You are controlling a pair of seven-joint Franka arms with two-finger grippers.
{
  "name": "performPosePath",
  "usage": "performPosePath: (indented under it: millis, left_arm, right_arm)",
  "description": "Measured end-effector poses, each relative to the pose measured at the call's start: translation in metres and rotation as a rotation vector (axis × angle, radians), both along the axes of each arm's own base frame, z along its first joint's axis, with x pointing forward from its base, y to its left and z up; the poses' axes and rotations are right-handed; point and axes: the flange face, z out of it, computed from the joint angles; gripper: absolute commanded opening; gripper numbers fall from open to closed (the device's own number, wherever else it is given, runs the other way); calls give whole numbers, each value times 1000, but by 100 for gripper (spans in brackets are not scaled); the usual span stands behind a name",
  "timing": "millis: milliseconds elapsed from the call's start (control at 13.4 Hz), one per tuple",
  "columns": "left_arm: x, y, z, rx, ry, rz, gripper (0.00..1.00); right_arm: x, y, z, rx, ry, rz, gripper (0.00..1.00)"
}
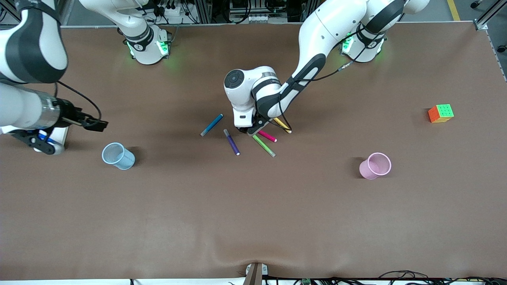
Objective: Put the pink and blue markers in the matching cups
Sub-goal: 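Grasp the pink marker with the left gripper while the right gripper reaches out, then carry the pink marker to the pink cup while the right gripper grasps the blue marker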
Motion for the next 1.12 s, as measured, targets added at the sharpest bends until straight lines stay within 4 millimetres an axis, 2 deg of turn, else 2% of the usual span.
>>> performPosePath:
  millis: [149, 373, 596, 746, 895, 1118]
  left_arm:
    - [0, 0, 0, -1, -1, 0, 32]
    - [1, -1, 1, -3, -2, 1, 0]
    - [2, -1, 2, -5, -4, 1, 0]
    - [6, -4, 8, -17, -14, 4, 0]
    - [17, -8, 30, -45, -42, 15, 0]
    - [27, -7, 79, -43, -91, 29, 0]
  right_arm:
    - [-2, 10, -6, 14, 19, -42, 100]
    - [-5, 22, -26, 3, 29, -94, 100]
    - [-13, 40, -50, -18, 44, -119, 100]
    - [-18, 53, -58, -38, 51, -148, 100]
    - [-22, 65, -63, -54, 52, -167, 100]
    - [-28, 68, -70, -55, 30, -184, 100]
